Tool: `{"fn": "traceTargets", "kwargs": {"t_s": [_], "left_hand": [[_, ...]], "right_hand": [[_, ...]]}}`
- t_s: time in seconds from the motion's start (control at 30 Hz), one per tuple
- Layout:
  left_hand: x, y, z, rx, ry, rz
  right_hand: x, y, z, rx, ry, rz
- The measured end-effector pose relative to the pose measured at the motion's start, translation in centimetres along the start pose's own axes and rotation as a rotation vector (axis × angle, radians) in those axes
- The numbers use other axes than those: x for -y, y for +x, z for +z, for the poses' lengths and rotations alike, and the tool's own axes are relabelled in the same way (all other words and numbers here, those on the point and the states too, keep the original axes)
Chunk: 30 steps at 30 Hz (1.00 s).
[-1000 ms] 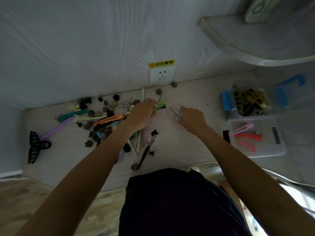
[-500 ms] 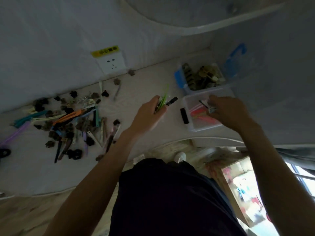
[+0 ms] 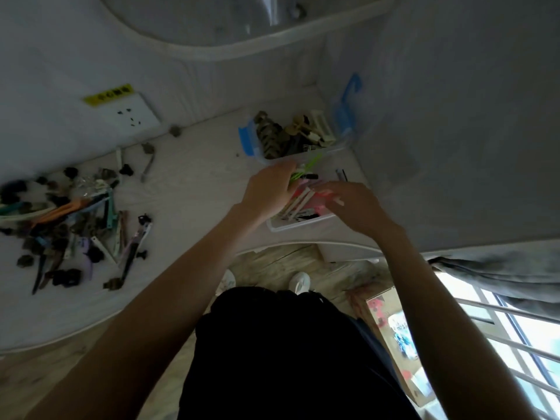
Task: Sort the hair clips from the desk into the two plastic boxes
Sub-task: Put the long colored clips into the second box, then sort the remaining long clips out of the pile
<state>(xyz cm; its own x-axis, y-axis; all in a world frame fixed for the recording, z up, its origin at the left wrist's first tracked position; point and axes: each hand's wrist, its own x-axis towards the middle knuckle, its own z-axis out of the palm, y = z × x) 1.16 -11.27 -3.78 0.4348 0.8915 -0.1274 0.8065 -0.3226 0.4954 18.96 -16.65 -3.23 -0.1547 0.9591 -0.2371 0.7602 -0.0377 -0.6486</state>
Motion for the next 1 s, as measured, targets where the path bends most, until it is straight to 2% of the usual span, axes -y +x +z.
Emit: {"fn": "traceTargets", "kwargs": {"t_s": [0.1,0.2,0.27,0.37,0.43,0.53,0.6,0.67,0.77,0.87,1.0], "left_hand": [[-0.1,0.6,1.2,0.069,0.072,0.054],[0.2,0.3,1.5,0.088,-0.029,0.072],[1.0,-0.5,1.2,0.010,-0.062,0.107],[3.4,-3.1,0.4,-0.242,-0.016,0.134],[5.9,-5.8,-0.4,-0.422,-0.032,0.052],[9.8,-10.2,-1.2,-0.550,-0.065,-0.173],[13.6,-13.7,-1.2,-0.542,-0.026,-0.379],[17.1,-17.4,-1.2,-0.454,0.017,-0.635],[19.8,-21.7,-1.2,-0.387,-0.060,-0.951],[21.1,-23.2,-2.0,-0.408,-0.274,-1.054],[22.4,-21.8,-3.0,-0.404,-0.323,-0.986]], "right_hand": [[-0.3,-1.0,-0.3,-0.116,0.062,0.020],[0.1,-1.3,-0.3,-0.210,0.037,0.017],[0.7,-1.2,0.0,-0.216,0.026,-0.002],[2.7,-0.3,1.2,-0.213,0.008,-0.064],[5.2,0.7,2.7,-0.217,0.017,-0.145],[8.8,2.1,5.8,-0.083,0.054,-0.253],[11.2,3.2,9.0,0.022,0.059,-0.355],[13.4,4.1,12.8,0.134,0.038,-0.407],[16.0,5.2,18.1,0.284,-0.085,-0.489],[18.1,6.4,22.3,0.324,-0.212,-0.627],[20.0,7.6,25.6,0.331,-0.425,-0.762]]}}
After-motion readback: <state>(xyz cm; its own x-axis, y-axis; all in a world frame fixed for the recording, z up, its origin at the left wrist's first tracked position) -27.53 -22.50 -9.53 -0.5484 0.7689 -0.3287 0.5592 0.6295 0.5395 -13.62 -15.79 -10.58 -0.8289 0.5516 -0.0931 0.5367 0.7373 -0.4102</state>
